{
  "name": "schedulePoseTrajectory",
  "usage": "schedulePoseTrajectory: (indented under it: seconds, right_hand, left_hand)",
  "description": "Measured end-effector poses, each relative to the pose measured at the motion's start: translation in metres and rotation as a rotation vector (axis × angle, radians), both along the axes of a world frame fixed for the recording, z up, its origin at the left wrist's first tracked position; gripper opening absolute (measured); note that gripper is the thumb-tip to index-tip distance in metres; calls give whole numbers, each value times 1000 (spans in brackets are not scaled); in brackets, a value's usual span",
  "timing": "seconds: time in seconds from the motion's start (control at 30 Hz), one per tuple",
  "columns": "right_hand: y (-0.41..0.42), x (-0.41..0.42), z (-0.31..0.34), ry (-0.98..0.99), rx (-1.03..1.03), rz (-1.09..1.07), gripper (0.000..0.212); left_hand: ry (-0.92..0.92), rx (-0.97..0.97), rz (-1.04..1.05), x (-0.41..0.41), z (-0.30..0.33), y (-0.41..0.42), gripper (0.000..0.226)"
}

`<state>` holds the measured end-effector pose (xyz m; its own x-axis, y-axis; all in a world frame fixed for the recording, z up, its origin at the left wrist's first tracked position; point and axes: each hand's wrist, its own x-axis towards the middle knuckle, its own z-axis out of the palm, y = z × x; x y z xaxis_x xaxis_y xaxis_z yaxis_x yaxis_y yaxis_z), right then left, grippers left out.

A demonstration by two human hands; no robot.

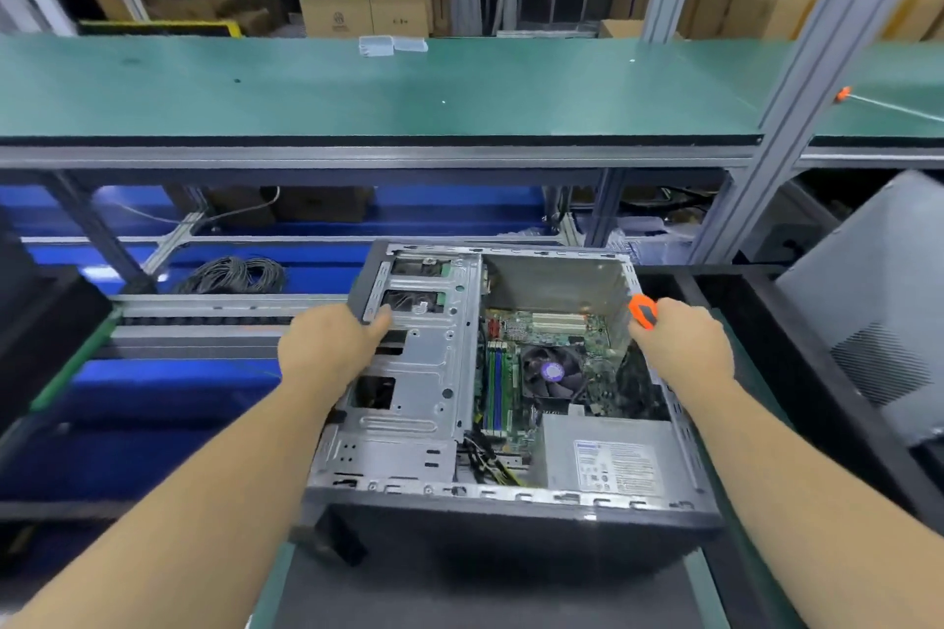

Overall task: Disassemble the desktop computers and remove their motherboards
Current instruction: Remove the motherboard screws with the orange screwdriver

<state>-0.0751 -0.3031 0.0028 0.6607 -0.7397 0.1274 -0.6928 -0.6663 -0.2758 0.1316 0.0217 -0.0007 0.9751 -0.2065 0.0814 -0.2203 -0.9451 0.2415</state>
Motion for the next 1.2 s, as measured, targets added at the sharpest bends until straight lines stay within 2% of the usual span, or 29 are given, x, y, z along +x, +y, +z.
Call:
schedulePoseTrajectory:
  seconds: [0.17, 0.27, 0.4, 0.57, 0.73, 0.9, 1.03, 1.2]
  right_hand:
    - [37, -32, -18, -13, -114, -70, 36]
    - [44, -42, -20, 81, -177, -43, 34]
    - [35, -33, -20, 81, -176, -20, 33]
    - [13, -18, -17, 76, -221, 57, 33]
    - [-13, 9, -8, 142, -255, 222, 32]
    - [-9, 16, -5, 147, -329, 239, 35]
    - [13, -9, -1, 207, -461, 158, 28]
    - [50, -45, -5, 157, -348, -11, 25]
  left_hand:
    - [-64, -24, -35, 17, 8, -14, 57]
    - [-14, -95, -6, 20, 2, -22, 53]
    - [-1, -186, 57, 18, -7, -25, 52]
    - [-9, -157, 100, -1, -7, -16, 51]
    - [17, -44, 158, -27, -5, 15, 46]
    - [-96, 95, -23, -32, 4, 33, 51]
    - [-184, 3, -249, -20, 14, 4, 44]
    - [-153, -100, -352, -10, 17, -50, 39]
